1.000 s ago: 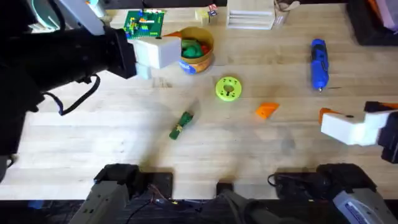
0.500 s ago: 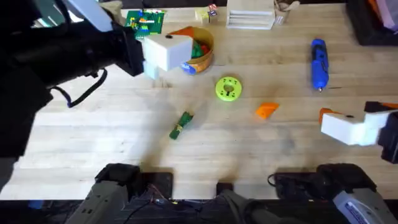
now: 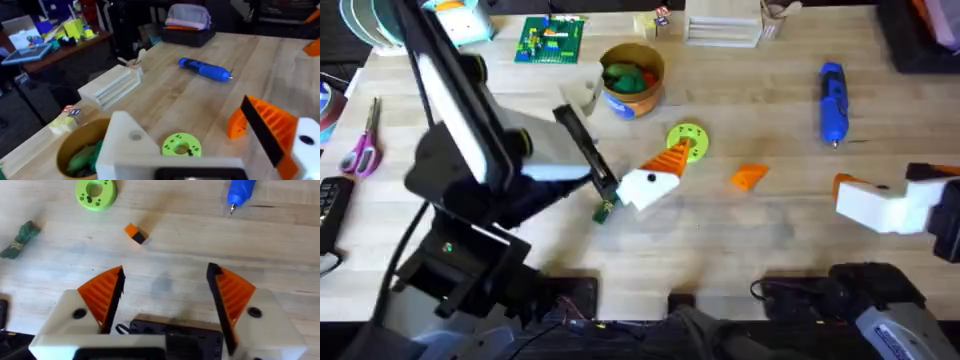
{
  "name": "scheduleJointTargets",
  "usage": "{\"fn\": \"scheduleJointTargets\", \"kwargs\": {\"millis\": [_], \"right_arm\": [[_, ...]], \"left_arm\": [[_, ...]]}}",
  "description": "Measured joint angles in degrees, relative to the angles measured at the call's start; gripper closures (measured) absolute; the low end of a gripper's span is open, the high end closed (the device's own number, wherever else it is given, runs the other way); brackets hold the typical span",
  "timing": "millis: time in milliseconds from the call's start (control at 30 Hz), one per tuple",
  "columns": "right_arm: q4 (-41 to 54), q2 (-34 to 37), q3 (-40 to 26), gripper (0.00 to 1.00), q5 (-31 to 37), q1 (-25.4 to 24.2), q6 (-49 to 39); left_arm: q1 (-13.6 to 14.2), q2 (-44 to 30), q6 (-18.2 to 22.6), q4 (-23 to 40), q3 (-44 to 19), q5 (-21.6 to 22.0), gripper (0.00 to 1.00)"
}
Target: Pick up the gripper from the table and insert it into the empty holder that is missing its gripper. Then pick up a screw, insert it into the mounting hole, and use the screwdriver to tighten it. Finally, clean up the table by picking up the vegetable and placing it into the bucket.
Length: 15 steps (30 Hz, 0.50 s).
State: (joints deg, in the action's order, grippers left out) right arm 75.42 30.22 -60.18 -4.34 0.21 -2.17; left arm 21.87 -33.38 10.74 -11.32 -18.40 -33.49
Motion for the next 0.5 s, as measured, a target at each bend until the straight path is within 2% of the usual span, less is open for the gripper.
{"fn": "scheduleJointTargets", "kwargs": {"millis": [100, 300, 500], "right_arm": [[0.02, 0.0, 0.0, 0.009, 0.0, 0.0, 0.0], [0.0, 0.0, 0.0, 0.009, 0.0, 0.0, 0.0], [0.0, 0.0, 0.0, 0.009, 0.0, 0.0, 0.0]], "left_arm": [[3.15, 5.37, 0.0, -3.83, 7.27, 1.17, 0.008], [7.32, 16.01, 0.0, -4.14, 16.47, 3.72, 0.007], [8.28, 24.47, -0.98, 3.45, 18.07, 4.78, 0.007]]}}
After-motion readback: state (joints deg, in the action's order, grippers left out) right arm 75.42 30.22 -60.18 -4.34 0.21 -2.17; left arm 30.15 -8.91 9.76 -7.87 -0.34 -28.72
